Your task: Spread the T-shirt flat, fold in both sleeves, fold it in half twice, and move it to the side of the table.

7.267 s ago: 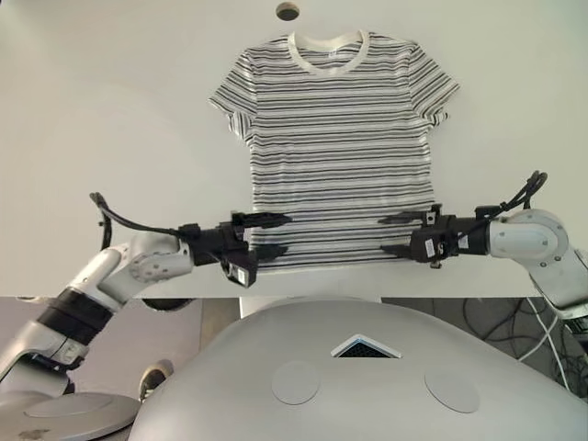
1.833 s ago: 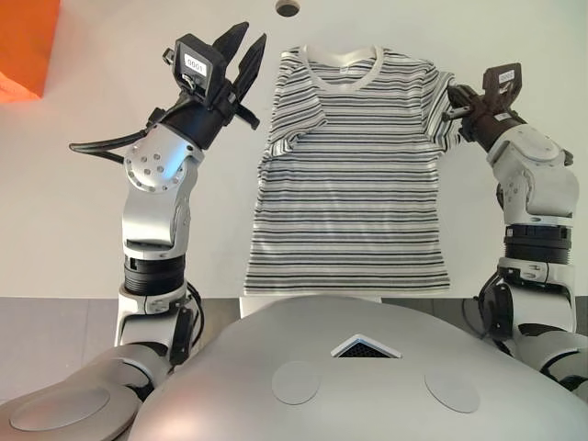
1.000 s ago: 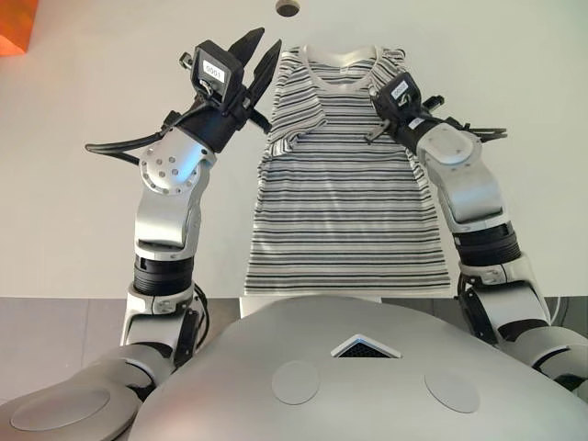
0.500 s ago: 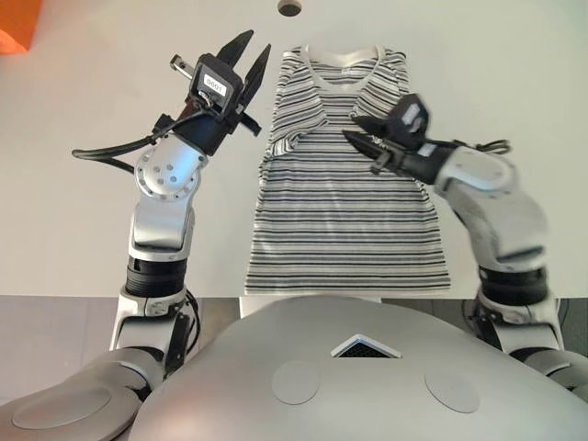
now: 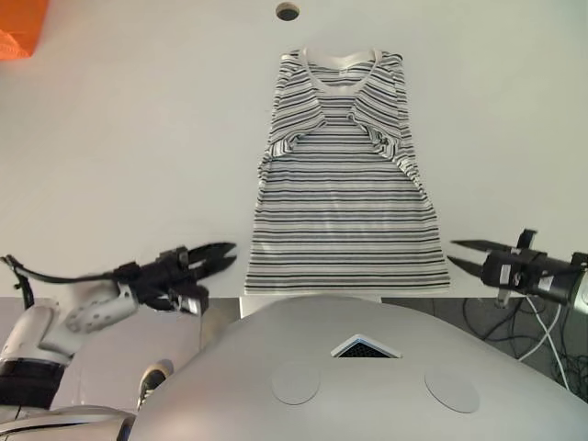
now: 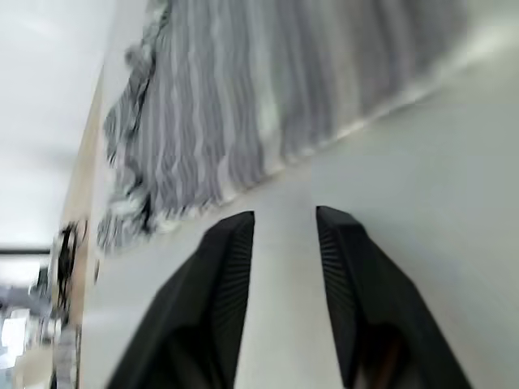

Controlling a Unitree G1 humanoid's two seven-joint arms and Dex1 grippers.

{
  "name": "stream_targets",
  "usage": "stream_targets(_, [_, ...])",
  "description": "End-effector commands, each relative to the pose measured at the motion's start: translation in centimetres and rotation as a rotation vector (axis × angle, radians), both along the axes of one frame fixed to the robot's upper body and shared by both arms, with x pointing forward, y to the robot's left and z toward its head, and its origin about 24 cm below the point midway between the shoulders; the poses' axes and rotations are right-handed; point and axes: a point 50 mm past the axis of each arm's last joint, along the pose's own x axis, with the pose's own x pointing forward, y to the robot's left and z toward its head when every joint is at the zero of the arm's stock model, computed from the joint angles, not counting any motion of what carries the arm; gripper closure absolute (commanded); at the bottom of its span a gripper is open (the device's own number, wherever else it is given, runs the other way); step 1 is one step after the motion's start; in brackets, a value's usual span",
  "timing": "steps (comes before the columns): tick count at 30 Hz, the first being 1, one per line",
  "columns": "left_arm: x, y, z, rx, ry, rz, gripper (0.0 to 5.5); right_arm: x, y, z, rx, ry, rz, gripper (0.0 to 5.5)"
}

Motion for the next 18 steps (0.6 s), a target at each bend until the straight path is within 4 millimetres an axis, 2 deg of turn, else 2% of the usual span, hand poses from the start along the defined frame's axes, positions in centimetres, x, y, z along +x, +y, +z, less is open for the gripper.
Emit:
stream_targets(1, [-1.0,0.6,-0.2,0.075,0.009,-0.121,3.22,-0.7,0.0,0.6,-0.067,0.032,0.073,3.28])
stream_targets(2, [-1.2,0.5,-0.2,0.080,-0.001,-0.146,3.06,-0.9,0.0,0.6,-0.077,0.035,0.085,3.24])
stream_targets(7, [-0.6,-1.0,-0.1,0.052,-0.049,-0.236,3.06,-1.0,0.6,0.3,-0.081,0.036,0.124,3.24])
stream_targets(13, [-0.1,-2.7,0.1,0.019,-0.059,-0.292,3.06,-0.3,1.6,0.0,-0.071,0.021,0.164,3.24])
stream_targets(18, [0.3,-3.2,-0.1,0.030,-0.055,-0.311,3.06,0.3,2.1,-0.5,-0.072,0.009,0.187,3.24])
